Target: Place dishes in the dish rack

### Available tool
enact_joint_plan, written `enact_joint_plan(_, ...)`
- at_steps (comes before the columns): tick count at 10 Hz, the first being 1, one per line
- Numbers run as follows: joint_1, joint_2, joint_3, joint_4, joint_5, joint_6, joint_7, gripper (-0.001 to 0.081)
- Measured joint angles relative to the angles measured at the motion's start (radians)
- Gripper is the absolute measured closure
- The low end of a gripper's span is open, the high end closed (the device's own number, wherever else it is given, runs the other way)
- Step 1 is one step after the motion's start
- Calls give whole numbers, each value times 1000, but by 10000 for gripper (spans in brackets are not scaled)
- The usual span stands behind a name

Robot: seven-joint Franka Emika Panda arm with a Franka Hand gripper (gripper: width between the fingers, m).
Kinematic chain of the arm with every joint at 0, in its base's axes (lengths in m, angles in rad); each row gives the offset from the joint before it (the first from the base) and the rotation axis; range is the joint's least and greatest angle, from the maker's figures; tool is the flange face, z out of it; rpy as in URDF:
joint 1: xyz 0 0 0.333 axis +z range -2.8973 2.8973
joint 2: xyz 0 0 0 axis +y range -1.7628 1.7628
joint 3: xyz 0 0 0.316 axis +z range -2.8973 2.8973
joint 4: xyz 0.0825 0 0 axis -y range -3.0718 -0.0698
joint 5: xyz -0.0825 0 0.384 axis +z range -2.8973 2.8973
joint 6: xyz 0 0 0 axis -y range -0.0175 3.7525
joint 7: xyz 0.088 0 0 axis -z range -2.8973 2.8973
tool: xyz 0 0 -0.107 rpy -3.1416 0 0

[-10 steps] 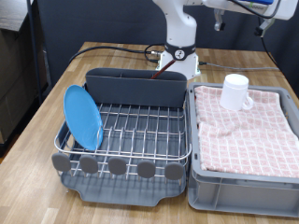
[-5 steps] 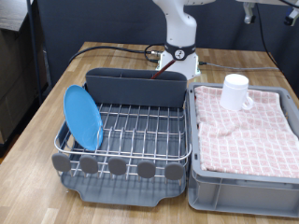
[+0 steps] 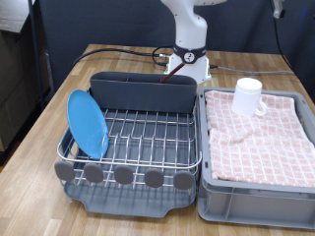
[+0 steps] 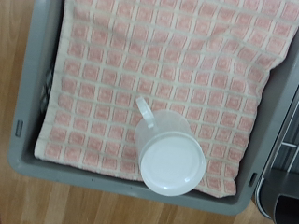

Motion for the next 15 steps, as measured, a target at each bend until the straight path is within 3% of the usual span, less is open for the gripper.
enact_joint_plan(4,1,90,23,6,-15,-33,-51,3)
enact_joint_plan(8,2,130,45,-50,-23,58,-97,3)
enact_joint_plan(12,0,178,44,-26,-22,-22,-170,3)
enact_joint_plan(15,-1,250,43,-32,-21,54,-225,3)
